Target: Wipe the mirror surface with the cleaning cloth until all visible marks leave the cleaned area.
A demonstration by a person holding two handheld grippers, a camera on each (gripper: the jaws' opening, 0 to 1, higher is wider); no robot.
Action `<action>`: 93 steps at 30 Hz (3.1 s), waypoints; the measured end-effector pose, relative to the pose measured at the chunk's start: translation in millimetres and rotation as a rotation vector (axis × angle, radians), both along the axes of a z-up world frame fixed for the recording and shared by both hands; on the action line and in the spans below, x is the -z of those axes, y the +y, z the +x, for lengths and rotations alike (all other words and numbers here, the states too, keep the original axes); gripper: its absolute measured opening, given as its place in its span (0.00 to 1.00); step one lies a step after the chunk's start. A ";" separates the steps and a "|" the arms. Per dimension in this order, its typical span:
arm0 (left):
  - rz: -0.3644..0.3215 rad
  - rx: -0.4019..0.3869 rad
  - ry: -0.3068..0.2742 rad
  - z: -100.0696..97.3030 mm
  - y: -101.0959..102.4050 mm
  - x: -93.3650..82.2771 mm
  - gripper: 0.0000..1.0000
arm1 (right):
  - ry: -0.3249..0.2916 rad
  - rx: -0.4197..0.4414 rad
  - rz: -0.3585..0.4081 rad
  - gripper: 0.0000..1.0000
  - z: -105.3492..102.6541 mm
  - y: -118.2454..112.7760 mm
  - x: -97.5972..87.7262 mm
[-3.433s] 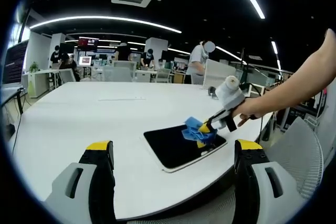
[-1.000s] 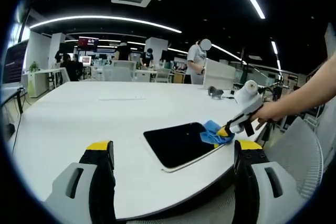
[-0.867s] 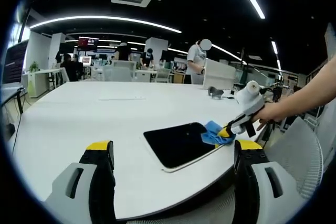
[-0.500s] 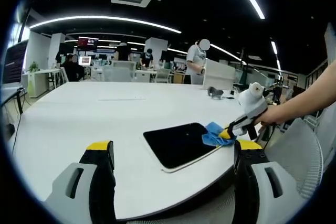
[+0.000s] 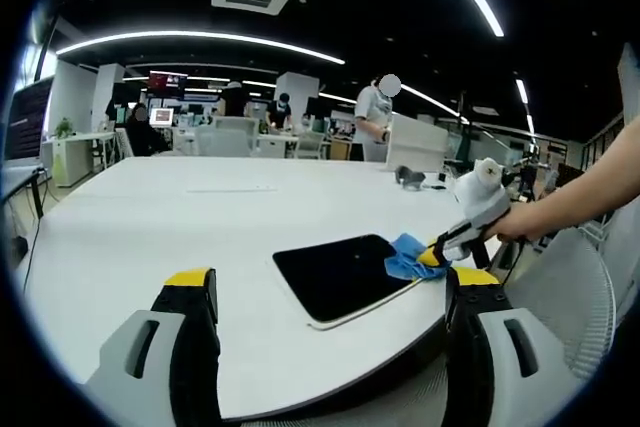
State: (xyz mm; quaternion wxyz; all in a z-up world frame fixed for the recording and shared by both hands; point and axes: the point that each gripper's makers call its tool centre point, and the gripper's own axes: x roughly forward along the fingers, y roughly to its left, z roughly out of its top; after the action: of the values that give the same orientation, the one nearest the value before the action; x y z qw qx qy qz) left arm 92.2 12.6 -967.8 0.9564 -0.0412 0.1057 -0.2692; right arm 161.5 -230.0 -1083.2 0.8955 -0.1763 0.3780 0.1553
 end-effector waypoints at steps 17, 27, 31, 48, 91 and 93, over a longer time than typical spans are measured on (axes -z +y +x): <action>-0.001 0.002 -0.008 -0.1 -0.1 -0.7 0.94 | -0.018 -0.041 -0.026 0.01 2.1 24.0 -0.2; -0.002 0.004 -0.010 -0.1 0.0 -1.2 0.94 | -0.022 -0.032 -0.008 0.01 2.4 29.9 0.5; -0.002 0.003 -0.011 0.0 0.2 -1.4 0.94 | -0.028 -0.047 -0.004 0.01 2.1 41.0 0.1; -0.003 0.000 -0.015 0.2 0.8 -1.9 0.94 | -0.050 -0.056 0.118 0.01 -0.5 89.1 -0.3; -0.005 0.000 -0.019 -0.3 0.6 -2.6 0.94 | -0.016 -0.242 0.222 0.02 -12.9 192.5 -0.5; -0.005 0.000 -0.019 -0.4 0.6 -2.7 0.94 | -0.015 -0.253 0.224 0.02 -13.3 196.5 -0.7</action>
State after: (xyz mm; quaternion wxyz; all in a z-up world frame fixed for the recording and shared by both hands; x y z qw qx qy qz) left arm 91.9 13.1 -965.1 0.9572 -0.0410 0.0960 -0.2699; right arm 148.2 -33.5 -1082.5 0.8857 -0.1227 0.3265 0.3065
